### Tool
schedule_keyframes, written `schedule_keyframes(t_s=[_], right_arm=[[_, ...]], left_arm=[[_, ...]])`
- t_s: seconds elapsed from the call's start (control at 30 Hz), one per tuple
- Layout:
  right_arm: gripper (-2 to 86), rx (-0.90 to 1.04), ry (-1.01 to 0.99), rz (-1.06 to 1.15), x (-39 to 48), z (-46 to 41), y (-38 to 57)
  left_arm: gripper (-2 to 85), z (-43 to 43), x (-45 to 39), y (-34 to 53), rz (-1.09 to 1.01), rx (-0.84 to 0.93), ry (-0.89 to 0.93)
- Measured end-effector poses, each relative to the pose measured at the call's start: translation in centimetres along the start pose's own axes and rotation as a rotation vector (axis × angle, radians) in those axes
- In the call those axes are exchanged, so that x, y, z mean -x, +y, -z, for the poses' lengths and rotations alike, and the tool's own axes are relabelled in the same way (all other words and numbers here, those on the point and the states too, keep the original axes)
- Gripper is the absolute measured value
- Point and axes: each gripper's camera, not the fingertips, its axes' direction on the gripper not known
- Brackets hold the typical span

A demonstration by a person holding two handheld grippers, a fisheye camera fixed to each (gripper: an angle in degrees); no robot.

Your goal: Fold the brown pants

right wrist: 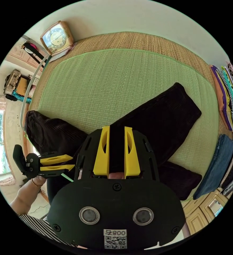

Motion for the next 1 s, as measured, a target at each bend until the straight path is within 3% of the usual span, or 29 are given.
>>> schedule_keyframes(t_s=[0.27, 0.67, 1.0], right_arm=[[8.8, 0.175, 0.09, -0.003, 1.1, -1.2, -3.4], [4.6, 0.222, 0.166, 0.038, 0.9, 1.0, -2.5], [3.2, -0.009, -0.004, 0.081, -4.0, 10.6, 5.0]], left_arm=[[6.8, -4.7, 0.7, -0.9, -0.023, 0.015, -0.012], [0.5, -10.2, 1.4, -1.7, -0.018, 0.019, -0.022], [0.0, -11.5, 0.2, -1.5, -0.083, -0.034, 0.068]])
